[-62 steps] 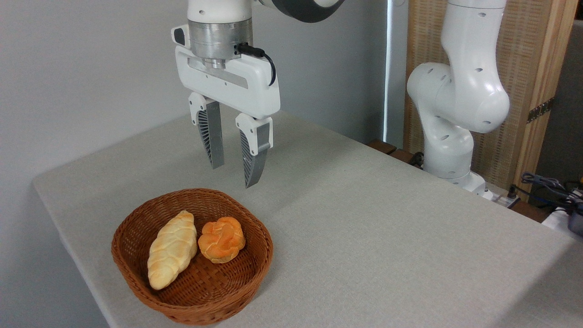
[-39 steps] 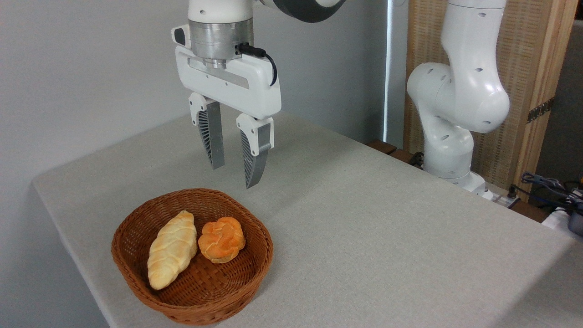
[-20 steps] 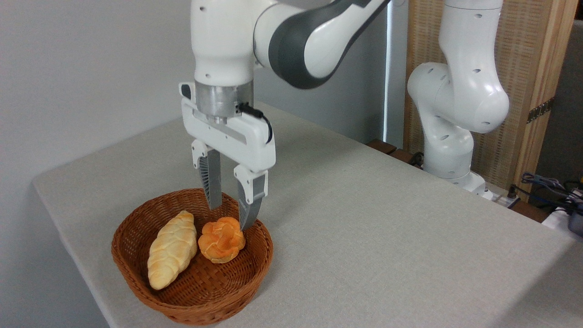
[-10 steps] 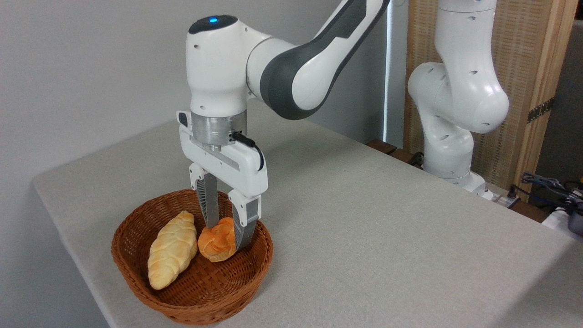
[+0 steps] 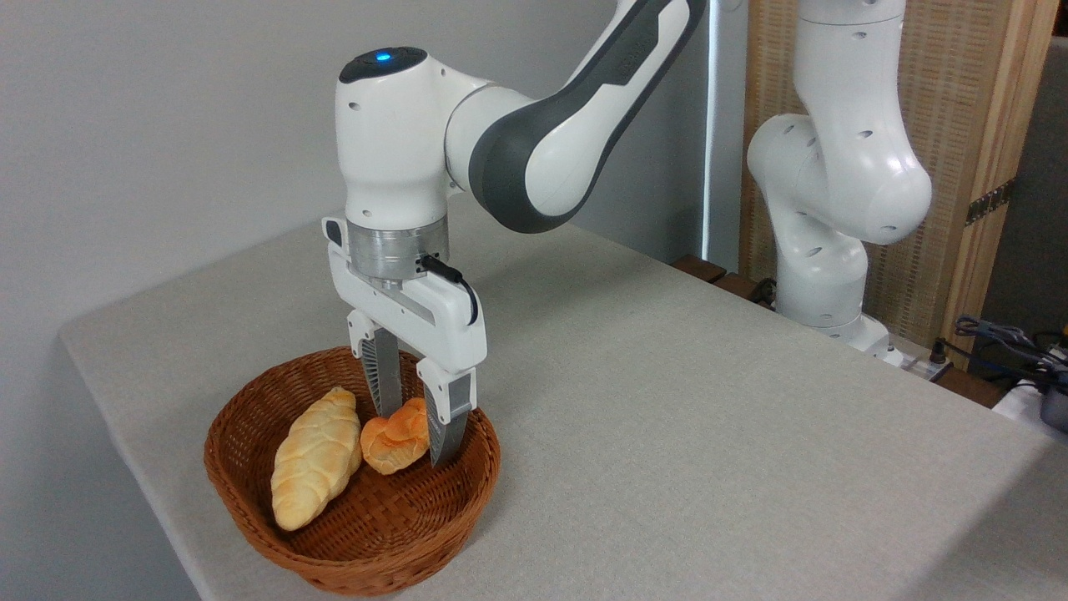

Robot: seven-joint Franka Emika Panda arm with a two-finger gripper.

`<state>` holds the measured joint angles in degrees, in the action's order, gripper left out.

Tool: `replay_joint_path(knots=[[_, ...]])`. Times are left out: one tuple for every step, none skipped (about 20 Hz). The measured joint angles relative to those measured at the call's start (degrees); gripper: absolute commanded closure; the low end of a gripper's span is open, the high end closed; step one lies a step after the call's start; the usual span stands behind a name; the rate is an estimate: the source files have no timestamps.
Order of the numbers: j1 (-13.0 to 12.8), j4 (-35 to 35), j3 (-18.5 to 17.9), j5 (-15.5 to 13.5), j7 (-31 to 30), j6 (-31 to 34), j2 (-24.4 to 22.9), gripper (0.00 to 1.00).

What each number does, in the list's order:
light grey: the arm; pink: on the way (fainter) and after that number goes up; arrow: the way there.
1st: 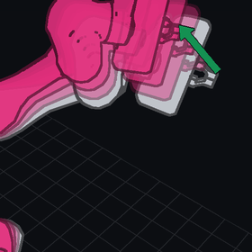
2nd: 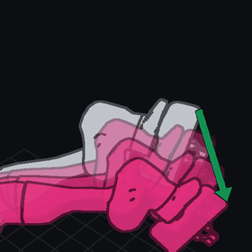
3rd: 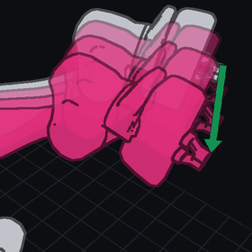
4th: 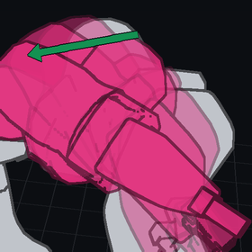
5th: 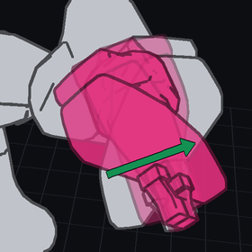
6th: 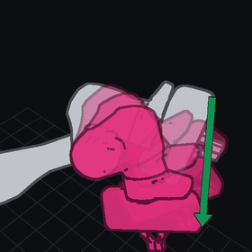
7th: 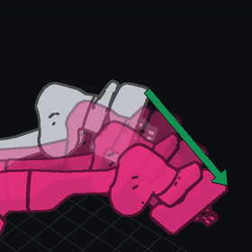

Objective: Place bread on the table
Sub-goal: 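Lower the open gripper onto the round orange bun and close it, then lift the gripped orange bun up out of the basket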

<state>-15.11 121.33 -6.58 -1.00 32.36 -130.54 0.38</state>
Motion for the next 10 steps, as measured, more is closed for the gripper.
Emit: replay_joint_path(knots=[[0.0,0.0,0.0,0.0,0.0,0.0,0.0,0.61],[0.0,0.0,0.0,0.0,0.0,0.0,0.0,0.61],[0.0,0.0,0.0,0.0,0.0,0.0,0.0,0.61],[0.0,-0.1,0.0,0.0,0.0,0.0,0.0,0.6],[0.0,-0.1,0.0,0.0,0.0,0.0,0.0,0.6],[0.0,-0.1,0.0,0.0,0.0,0.0,0.0,0.59],[0.0,-0.1,0.0,0.0,0.0,0.0,0.0,0.59],[0.0,-0.1,0.0,0.0,0.0,0.0,0.0,0.59],[0.0,-0.2,0.0,0.0,0.0,0.0,0.0,0.59],[0.0,-0.2,0.0,0.0,0.0,0.0,0.0,0.59]])
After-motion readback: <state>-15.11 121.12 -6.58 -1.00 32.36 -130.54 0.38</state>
